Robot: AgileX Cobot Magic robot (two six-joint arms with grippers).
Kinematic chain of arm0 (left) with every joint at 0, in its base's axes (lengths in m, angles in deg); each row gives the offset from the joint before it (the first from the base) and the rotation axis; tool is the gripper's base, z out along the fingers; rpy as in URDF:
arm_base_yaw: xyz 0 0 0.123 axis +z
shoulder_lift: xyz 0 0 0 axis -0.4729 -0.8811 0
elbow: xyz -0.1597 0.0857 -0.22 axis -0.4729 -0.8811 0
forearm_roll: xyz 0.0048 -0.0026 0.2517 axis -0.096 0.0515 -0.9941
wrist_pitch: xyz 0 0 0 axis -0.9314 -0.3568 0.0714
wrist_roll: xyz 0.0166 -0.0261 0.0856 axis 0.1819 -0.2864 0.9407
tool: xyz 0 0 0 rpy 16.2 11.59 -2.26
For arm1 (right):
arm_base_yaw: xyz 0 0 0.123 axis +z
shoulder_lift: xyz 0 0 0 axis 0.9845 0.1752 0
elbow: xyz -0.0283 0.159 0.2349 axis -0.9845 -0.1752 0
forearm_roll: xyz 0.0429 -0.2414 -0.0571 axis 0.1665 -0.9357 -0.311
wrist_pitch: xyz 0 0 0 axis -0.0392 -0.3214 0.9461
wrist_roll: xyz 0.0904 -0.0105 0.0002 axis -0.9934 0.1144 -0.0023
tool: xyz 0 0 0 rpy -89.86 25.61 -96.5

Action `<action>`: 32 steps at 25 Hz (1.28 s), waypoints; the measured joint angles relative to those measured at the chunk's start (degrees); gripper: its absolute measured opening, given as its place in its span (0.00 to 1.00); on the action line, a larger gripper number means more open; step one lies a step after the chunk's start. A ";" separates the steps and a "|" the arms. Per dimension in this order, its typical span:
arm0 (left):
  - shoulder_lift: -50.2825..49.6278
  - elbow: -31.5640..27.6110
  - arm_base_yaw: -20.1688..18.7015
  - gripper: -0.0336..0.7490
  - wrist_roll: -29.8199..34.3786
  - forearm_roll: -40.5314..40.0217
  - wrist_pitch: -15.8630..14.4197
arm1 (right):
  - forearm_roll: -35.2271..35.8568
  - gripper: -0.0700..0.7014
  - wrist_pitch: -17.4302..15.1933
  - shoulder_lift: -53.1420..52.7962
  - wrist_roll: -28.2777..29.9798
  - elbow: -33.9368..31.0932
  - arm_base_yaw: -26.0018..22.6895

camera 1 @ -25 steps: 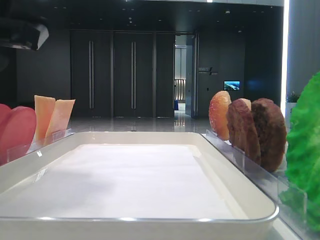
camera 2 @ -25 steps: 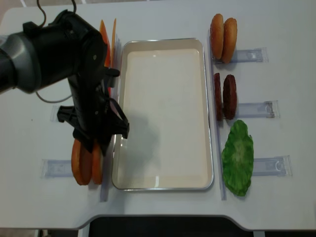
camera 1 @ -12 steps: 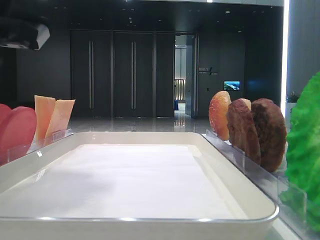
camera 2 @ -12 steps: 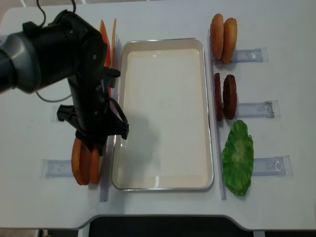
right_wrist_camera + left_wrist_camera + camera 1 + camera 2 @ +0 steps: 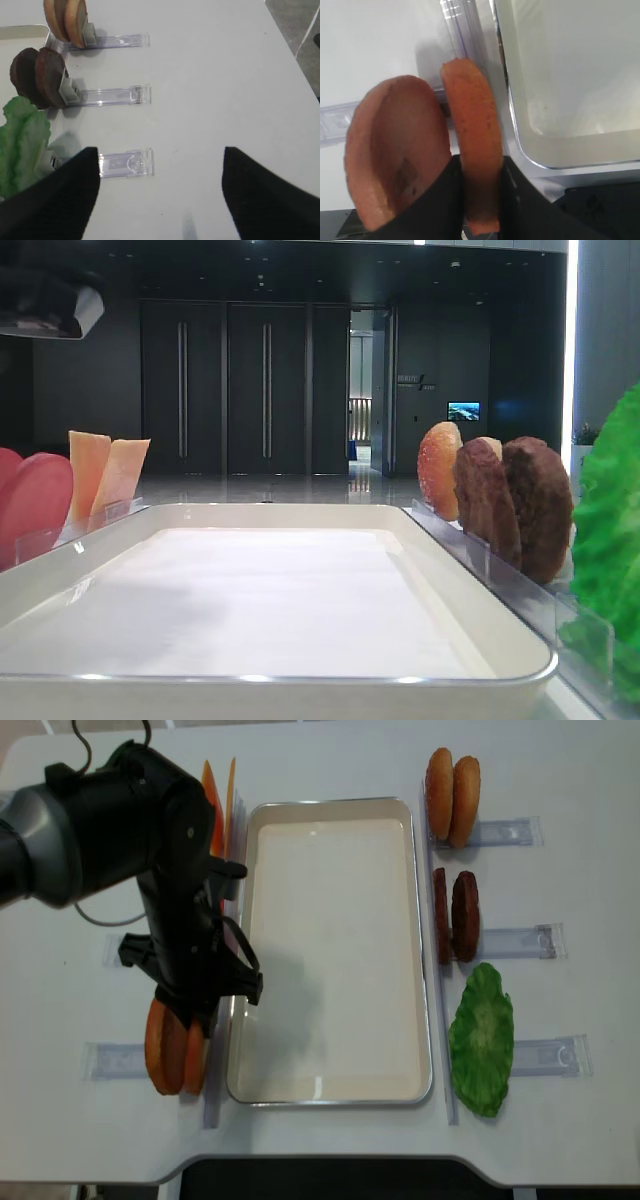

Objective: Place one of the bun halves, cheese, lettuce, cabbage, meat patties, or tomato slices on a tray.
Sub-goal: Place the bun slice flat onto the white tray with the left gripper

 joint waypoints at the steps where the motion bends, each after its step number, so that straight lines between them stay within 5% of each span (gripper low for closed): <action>1: 0.07 0.00 0.07 0.23 0.13 0.00 0.00 | 0.00 0.73 0.00 0.00 0.00 0.00 0.00; 14: 10.11 -7.86 4.48 0.22 0.55 3.44 0.28 | 0.00 0.73 0.00 0.00 0.00 0.00 0.00; 32: 16.54 -2.91 6.12 0.22 0.37 7.20 -0.13 | 0.00 0.73 0.00 0.00 0.00 0.00 0.00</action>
